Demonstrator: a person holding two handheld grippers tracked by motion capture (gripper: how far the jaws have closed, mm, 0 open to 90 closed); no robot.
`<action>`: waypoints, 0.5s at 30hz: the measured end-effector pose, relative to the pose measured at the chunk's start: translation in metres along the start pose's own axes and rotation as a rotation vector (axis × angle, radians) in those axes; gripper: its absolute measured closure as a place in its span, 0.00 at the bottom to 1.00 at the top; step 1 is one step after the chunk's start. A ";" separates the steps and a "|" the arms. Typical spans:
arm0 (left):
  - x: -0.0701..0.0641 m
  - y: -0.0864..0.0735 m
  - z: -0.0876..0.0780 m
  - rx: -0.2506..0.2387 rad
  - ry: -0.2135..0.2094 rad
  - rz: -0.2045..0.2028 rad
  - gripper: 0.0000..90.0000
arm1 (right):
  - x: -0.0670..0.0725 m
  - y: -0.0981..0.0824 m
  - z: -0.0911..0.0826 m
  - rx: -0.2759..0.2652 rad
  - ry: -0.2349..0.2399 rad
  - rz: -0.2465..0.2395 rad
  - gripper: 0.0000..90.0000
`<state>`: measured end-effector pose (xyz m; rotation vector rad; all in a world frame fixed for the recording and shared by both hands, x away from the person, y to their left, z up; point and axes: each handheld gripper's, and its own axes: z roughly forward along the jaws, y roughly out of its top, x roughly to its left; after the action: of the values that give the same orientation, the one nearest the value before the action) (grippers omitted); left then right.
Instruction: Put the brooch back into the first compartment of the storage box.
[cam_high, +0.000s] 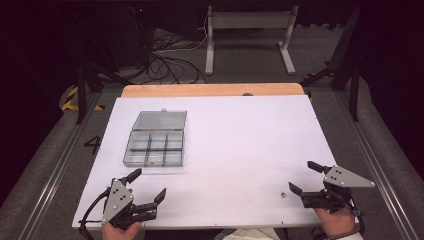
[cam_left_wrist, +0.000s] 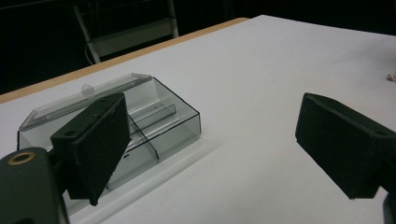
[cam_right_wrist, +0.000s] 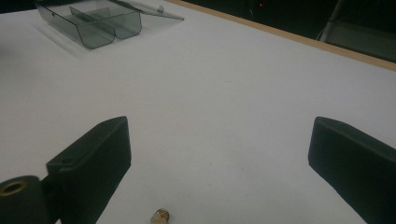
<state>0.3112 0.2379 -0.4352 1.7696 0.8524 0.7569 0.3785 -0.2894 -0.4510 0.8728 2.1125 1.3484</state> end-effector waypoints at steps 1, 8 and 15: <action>0.000 0.000 0.000 -0.001 0.001 0.004 0.12 | 0.000 0.000 0.000 0.000 0.000 0.000 0.07; 0.000 0.003 0.000 0.003 -0.011 -0.009 0.12 | -0.001 0.000 0.000 -0.001 0.000 0.006 0.07; -0.001 0.005 0.001 0.012 -0.013 -0.011 0.12 | -0.002 0.000 0.000 -0.003 -0.003 0.008 0.07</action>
<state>0.3127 0.2350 -0.4314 1.7774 0.8593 0.7340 0.3795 -0.2910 -0.4511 0.8829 2.1066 1.3528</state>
